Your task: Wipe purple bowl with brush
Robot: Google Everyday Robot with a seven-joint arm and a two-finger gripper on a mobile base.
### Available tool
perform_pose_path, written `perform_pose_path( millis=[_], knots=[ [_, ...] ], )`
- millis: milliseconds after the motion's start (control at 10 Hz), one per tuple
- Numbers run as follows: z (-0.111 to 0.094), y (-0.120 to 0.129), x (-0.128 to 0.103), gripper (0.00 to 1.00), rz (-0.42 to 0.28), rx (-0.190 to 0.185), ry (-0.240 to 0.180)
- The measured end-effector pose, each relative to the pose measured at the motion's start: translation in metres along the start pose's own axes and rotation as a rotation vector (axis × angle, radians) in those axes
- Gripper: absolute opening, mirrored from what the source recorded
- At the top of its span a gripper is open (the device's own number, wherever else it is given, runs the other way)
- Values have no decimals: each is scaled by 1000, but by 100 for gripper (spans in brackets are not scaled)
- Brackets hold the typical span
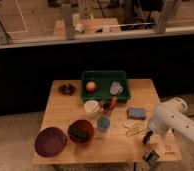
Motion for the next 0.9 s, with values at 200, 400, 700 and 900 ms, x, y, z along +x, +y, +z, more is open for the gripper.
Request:
perform_pose_path(
  millis=[200,400,700,900],
  knots=[
    [5,-1,-3,80,-48,1,-20],
    [11,-3,-13,80,-81,-2,-38],
    [21,-9,-20,72,-97,-13,-50],
    [27,-12,-23,51,-86,-20,-57]
  ],
)
